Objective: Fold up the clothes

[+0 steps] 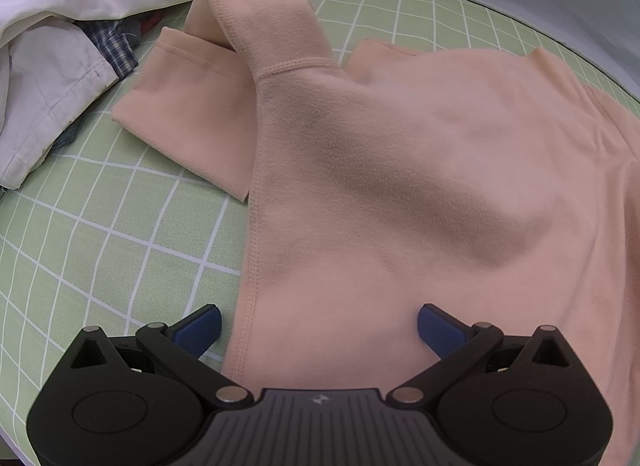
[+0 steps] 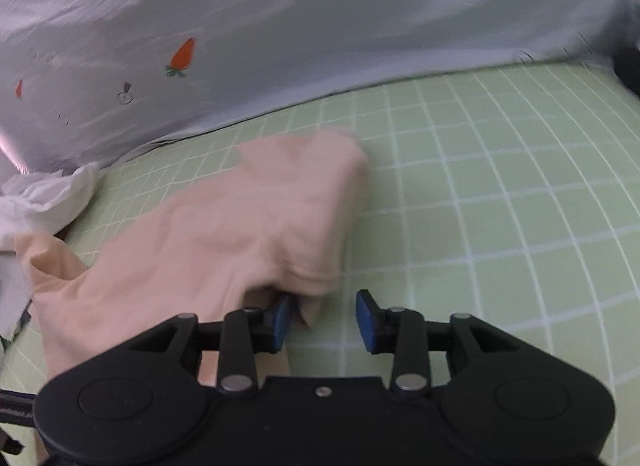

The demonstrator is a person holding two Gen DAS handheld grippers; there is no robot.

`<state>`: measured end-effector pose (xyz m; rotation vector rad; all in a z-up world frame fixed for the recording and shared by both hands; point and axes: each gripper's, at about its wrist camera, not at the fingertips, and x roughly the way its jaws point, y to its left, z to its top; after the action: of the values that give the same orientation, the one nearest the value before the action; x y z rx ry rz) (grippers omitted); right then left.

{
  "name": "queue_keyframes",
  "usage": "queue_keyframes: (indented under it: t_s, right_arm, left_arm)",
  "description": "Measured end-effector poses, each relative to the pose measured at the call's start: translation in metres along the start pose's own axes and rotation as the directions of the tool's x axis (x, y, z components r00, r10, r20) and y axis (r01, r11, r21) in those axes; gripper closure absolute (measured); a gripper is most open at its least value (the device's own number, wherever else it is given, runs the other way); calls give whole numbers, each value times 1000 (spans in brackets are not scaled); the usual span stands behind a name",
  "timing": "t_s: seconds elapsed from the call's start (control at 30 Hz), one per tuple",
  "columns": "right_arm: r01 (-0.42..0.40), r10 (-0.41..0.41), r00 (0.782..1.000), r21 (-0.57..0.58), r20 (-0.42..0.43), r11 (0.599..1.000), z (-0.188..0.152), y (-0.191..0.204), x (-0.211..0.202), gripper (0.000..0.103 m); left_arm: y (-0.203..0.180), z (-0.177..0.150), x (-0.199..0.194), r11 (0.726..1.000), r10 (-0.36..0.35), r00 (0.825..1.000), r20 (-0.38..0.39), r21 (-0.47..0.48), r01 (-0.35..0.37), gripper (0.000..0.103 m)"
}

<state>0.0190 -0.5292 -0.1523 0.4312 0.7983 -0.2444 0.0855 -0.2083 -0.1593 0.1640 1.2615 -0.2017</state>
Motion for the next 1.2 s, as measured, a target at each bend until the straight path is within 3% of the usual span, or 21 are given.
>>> queue_keyframes:
  t_s: [0.13, 0.2, 0.23, 0.37, 0.43, 0.5, 0.6, 0.73, 0.83, 0.9, 0.97, 1.07, 1.2]
  right_arm:
    - [24, -23, 1000, -75, 10, 997, 9, 12, 14, 63]
    - [53, -53, 999, -136, 10, 989, 10, 20, 17, 86]
    - [70, -70, 998, -170, 8, 983, 11, 24, 18, 89]
    - [143, -137, 990, -206, 42, 968, 8, 26, 8, 93]
    - [231, -213, 972, -237, 100, 944, 10, 24, -3, 93]
    - [329, -291, 941, -262, 173, 907, 16, 19, -17, 94]
    - [473, -390, 871, -293, 300, 831, 28, 12, -42, 95]
    - [637, -459, 752, -342, 473, 691, 37, 14, -65, 92]
    - [566, -435, 812, -344, 388, 750, 36, 3, -62, 89]
    - [502, -418, 857, -302, 302, 810, 32, -9, -57, 74]
    - [452, -410, 885, -204, 219, 868, 23, -24, -55, 64]
    - [410, -400, 907, -70, 129, 909, 10, -44, -52, 56]
    - [396, -397, 916, 16, 54, 918, 1, -60, -43, 50]
  left_arm:
    - [1, 0, 1, 1000, -1, 1000, 0, 1, 1, 0]
    - [0, -1, 0, 1000, 0, 1000, 1, 0, 0, 0]
    - [0, -1, 0, 1000, -1, 1000, 1, 1, 1, 0]
    - [1, 0, 1, 1000, -5, 1000, 2, 7, 5, 0]
    - [2, 1, 1, 1000, -8, 1000, 2, 11, 8, 0]
    - [2, 1, 1, 1000, -11, 1000, 2, 15, 11, 0]
    - [2, 2, 2, 1000, -15, 1000, 2, 21, 15, 0]
    - [3, 3, 2, 1000, -16, 1000, 4, 22, 16, 0]
    - [3, 3, 3, 1000, -15, 1000, 5, 20, 15, 0]
    - [2, 3, 3, 1000, -15, 1000, 6, 19, 15, 0]
    - [2, 3, 3, 1000, -15, 1000, 9, 18, 14, 0]
    - [2, 2, 3, 1000, -14, 1000, 9, 18, 14, 0]
    - [1, 1, 2, 1000, -14, 1000, 6, 18, 14, 0]
